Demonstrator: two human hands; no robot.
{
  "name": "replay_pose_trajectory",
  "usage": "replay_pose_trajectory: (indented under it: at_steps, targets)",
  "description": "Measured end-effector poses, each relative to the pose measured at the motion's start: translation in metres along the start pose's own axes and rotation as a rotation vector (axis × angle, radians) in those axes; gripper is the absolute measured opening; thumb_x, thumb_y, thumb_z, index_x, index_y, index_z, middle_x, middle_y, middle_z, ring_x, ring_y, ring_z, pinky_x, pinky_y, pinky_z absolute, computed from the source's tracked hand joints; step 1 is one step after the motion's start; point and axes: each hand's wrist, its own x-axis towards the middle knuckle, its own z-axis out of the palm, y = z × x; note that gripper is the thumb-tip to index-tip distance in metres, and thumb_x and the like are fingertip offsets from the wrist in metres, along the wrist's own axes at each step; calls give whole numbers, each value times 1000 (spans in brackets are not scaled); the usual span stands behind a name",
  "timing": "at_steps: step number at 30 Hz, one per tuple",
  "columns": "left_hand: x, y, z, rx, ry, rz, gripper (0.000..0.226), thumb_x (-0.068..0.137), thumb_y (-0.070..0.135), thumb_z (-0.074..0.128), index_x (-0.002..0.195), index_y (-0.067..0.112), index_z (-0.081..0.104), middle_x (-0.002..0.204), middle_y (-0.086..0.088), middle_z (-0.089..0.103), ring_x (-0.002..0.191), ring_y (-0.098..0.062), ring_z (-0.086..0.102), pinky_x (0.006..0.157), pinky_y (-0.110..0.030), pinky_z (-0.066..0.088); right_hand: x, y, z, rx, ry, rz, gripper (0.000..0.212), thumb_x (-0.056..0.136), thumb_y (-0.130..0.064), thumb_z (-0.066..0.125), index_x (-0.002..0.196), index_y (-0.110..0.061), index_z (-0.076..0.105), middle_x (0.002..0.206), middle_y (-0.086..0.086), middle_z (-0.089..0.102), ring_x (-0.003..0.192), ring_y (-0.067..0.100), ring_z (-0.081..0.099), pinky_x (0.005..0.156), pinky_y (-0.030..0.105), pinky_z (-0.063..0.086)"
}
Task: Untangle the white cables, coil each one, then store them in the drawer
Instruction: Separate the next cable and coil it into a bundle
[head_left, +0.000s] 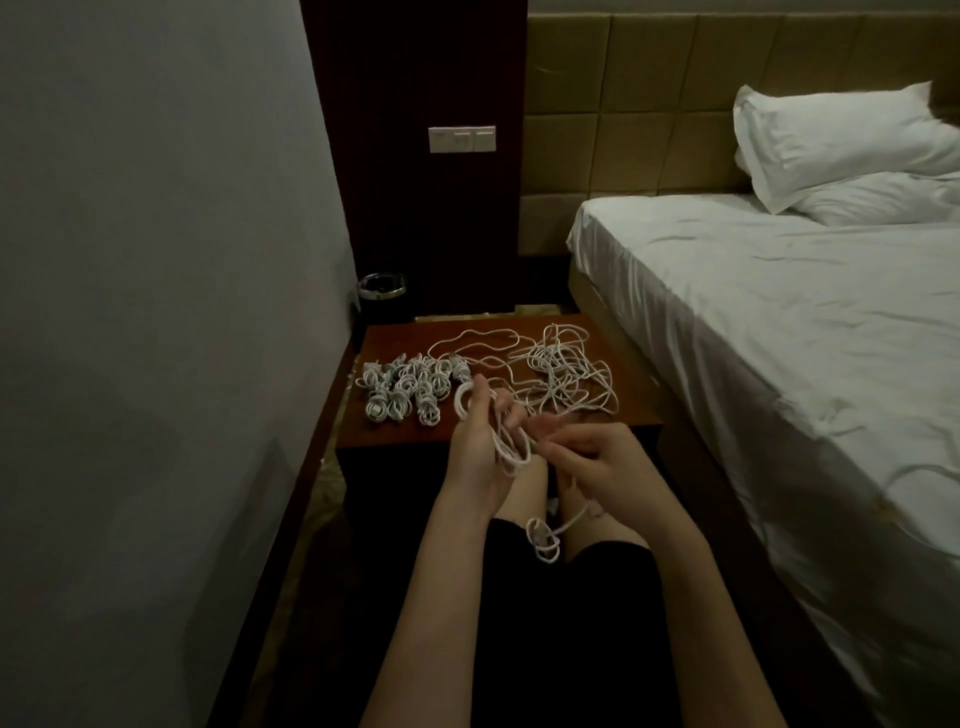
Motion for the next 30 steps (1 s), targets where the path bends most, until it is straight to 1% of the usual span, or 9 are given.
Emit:
replay_pose_trajectory:
  at_steps: [2, 5, 8, 13, 18, 22, 24, 27, 30]
  targets:
    - [-1, 4, -2, -109, 30, -24, 50, 101, 48, 34, 62, 16, 39, 43, 6, 31, 38, -8, 35, 50, -20, 43, -2, 2, -9, 40, -109, 47, 9, 89, -17, 67, 91, -11, 73, 63, 2, 64, 55, 6, 55, 55, 16, 43]
    - [-5, 8, -1, -119, 8, -59, 49, 102, 48, 31, 65, 17, 35, 42, 7, 27, 29, -3, 24, 30, -16, 27, -4, 3, -17, 32, -209, 79, 9, 89, -10, 65, 94, -10, 72, 73, 6, 69, 61, 5, 60, 61, 14, 48]
    - [-5, 9, -5, -111, -14, -59, 49, 103, 48, 29, 65, 17, 34, 43, 7, 27, 28, -3, 22, 28, -16, 20, -2, -1, -17, -48, -245, 112, 9, 90, -10, 64, 94, -14, 71, 86, 9, 72, 69, 6, 65, 66, 14, 51]
    - [-6, 12, -3, -92, -6, -16, 49, 102, 48, 31, 64, 19, 34, 43, 8, 27, 29, -3, 20, 30, -16, 15, 3, -6, -16, -220, -211, 123, 13, 90, -15, 65, 85, -26, 67, 87, -6, 68, 81, 5, 64, 68, 15, 46]
    - [-11, 19, 2, -79, 5, 76, 49, 103, 47, 30, 63, 19, 33, 45, 8, 26, 31, -3, 19, 31, -17, 17, 0, -3, -17, -339, -30, 70, 14, 89, -17, 66, 80, -28, 65, 86, -11, 61, 78, 2, 54, 61, 13, 34]
    - [-12, 17, 8, -20, -4, 120, 48, 103, 46, 30, 64, 18, 35, 47, 8, 27, 32, -3, 20, 31, -16, 18, 1, -3, -15, -298, -33, -45, 20, 90, -9, 63, 87, -28, 70, 95, -6, 66, 90, 8, 60, 77, 20, 49]
    - [-12, 20, 5, -46, 23, 142, 48, 103, 46, 30, 64, 18, 36, 47, 7, 27, 32, -4, 20, 31, -16, 18, -2, -5, -17, -167, -104, -69, 14, 89, -10, 64, 92, -20, 74, 87, -5, 71, 83, 10, 66, 72, 25, 55]
    - [-12, 26, -2, -99, 53, 161, 49, 103, 46, 30, 64, 18, 36, 47, 7, 27, 32, -3, 20, 30, -15, 18, -6, -10, -22, 7, -150, -89, 13, 90, -13, 63, 96, -19, 72, 78, -1, 71, 57, 11, 61, 50, 16, 45]
    - [-12, 25, -3, -65, 68, 171, 48, 103, 46, 30, 64, 18, 36, 48, 7, 28, 32, -4, 20, 30, -16, 18, -7, -12, -24, 38, -169, -85, 11, 91, -15, 62, 95, -19, 71, 70, 2, 68, 48, 10, 51, 45, 16, 40]
